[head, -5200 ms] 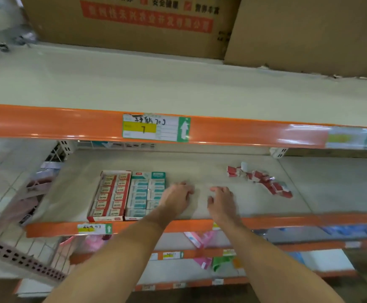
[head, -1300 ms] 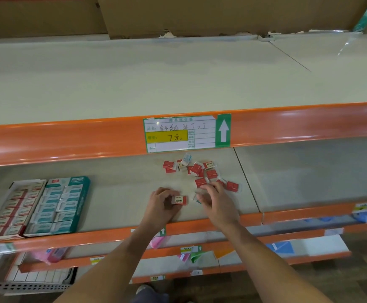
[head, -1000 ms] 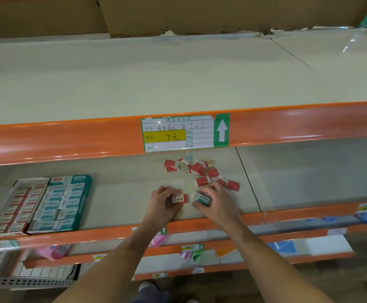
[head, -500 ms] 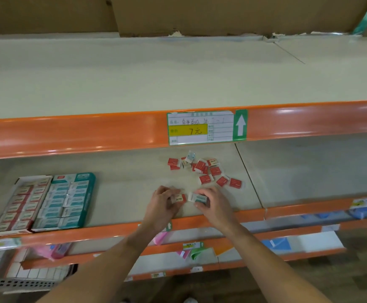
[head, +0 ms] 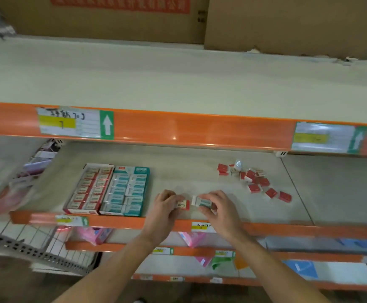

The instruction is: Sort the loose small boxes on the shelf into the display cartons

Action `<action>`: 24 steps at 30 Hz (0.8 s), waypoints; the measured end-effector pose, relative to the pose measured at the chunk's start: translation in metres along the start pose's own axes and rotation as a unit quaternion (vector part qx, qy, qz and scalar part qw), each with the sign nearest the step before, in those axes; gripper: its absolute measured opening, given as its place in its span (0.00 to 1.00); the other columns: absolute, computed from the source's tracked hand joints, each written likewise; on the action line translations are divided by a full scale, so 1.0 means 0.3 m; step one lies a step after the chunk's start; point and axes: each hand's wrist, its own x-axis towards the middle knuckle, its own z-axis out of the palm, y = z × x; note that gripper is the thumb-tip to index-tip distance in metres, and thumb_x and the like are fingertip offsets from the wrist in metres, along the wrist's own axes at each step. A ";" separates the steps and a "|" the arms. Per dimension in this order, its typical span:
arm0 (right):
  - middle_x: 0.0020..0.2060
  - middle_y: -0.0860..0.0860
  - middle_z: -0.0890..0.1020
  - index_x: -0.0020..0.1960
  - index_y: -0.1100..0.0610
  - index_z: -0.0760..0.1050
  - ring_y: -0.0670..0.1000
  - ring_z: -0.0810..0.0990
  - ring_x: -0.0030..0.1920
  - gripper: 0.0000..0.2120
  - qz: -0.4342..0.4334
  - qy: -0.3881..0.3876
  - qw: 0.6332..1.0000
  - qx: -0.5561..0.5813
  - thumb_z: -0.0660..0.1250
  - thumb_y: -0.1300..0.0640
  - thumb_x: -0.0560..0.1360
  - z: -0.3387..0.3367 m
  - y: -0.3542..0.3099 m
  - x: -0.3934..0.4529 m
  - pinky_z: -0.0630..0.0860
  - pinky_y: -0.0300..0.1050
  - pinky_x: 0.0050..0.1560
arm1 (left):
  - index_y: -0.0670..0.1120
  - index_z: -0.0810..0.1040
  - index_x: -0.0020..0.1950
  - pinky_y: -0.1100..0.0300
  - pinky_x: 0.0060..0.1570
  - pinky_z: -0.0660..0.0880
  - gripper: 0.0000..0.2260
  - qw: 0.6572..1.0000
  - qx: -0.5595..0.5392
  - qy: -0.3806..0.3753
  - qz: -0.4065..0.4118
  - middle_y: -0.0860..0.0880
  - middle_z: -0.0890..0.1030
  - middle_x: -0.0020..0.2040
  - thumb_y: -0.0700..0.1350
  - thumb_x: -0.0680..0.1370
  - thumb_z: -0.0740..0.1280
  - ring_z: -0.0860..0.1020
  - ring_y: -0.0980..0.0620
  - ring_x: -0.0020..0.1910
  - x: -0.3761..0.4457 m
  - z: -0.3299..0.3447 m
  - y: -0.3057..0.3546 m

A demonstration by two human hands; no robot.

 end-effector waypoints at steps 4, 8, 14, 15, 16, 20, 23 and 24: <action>0.49 0.41 0.72 0.60 0.51 0.80 0.40 0.76 0.50 0.14 -0.019 -0.023 1.000 0.004 0.72 0.57 0.75 0.106 -0.117 0.033 0.72 0.28 0.50 | 0.49 0.79 0.62 0.62 0.57 0.71 0.15 1.000 0.014 0.006 -0.015 0.52 0.74 0.55 0.37 0.76 0.68 0.72 0.54 0.57 -0.045 -0.126 -0.073; 0.49 0.43 0.73 0.60 0.52 0.80 0.42 0.77 0.49 0.14 -0.028 -0.017 0.999 0.002 0.72 0.57 0.75 0.221 -0.235 0.074 0.73 0.30 0.51 | 0.49 0.78 0.64 0.58 0.61 0.72 0.17 0.999 0.028 0.006 -0.029 0.51 0.73 0.58 0.36 0.76 0.68 0.72 0.52 0.60 -0.076 -0.249 -0.162; 0.52 0.42 0.72 0.63 0.52 0.78 0.43 0.76 0.51 0.15 -0.037 -0.023 0.999 -0.012 0.71 0.56 0.76 0.390 -0.399 0.123 0.74 0.35 0.55 | 0.46 0.78 0.62 0.59 0.62 0.72 0.14 0.998 0.043 0.028 -0.036 0.50 0.74 0.58 0.40 0.77 0.69 0.73 0.51 0.60 -0.095 -0.376 -0.265; 0.52 0.42 0.72 0.64 0.52 0.78 0.44 0.76 0.53 0.15 -0.035 -0.024 0.999 -0.018 0.70 0.55 0.77 0.413 -0.419 0.134 0.75 0.36 0.56 | 0.46 0.79 0.62 0.59 0.61 0.72 0.14 0.998 0.047 0.032 -0.039 0.50 0.74 0.58 0.40 0.77 0.69 0.74 0.50 0.59 -0.097 -0.394 -0.281; 0.53 0.42 0.72 0.64 0.51 0.78 0.45 0.76 0.55 0.16 -0.034 -0.026 0.999 -0.023 0.70 0.54 0.77 0.433 -0.438 0.146 0.75 0.38 0.58 | 0.45 0.79 0.62 0.59 0.61 0.72 0.14 0.997 0.050 0.034 -0.043 0.49 0.74 0.58 0.39 0.76 0.69 0.75 0.50 0.59 -0.097 -0.411 -0.301; 0.57 0.45 0.74 0.65 0.51 0.77 0.47 0.76 0.59 0.16 -0.037 -0.032 0.997 -0.057 0.70 0.53 0.77 0.493 -0.492 0.199 0.72 0.40 0.61 | 0.46 0.80 0.62 0.56 0.60 0.73 0.14 0.996 0.069 0.051 -0.039 0.49 0.75 0.57 0.39 0.76 0.70 0.75 0.49 0.57 -0.100 -0.485 -0.378; 0.59 0.46 0.75 0.65 0.51 0.77 0.48 0.75 0.59 0.16 -0.029 -0.039 0.996 -0.070 0.69 0.53 0.78 0.535 -0.532 0.237 0.69 0.39 0.60 | 0.47 0.80 0.61 0.58 0.59 0.74 0.15 0.995 0.079 0.048 -0.038 0.49 0.75 0.58 0.39 0.75 0.69 0.76 0.50 0.56 -0.089 -0.544 -0.432; 0.59 0.46 0.75 0.65 0.51 0.77 0.48 0.76 0.59 0.16 -0.026 -0.043 0.996 -0.072 0.69 0.52 0.78 0.551 -0.547 0.248 0.69 0.38 0.59 | 0.47 0.80 0.61 0.58 0.59 0.74 0.15 0.995 0.077 0.044 -0.042 0.50 0.75 0.58 0.39 0.75 0.69 0.77 0.50 0.56 -0.080 -0.562 -0.451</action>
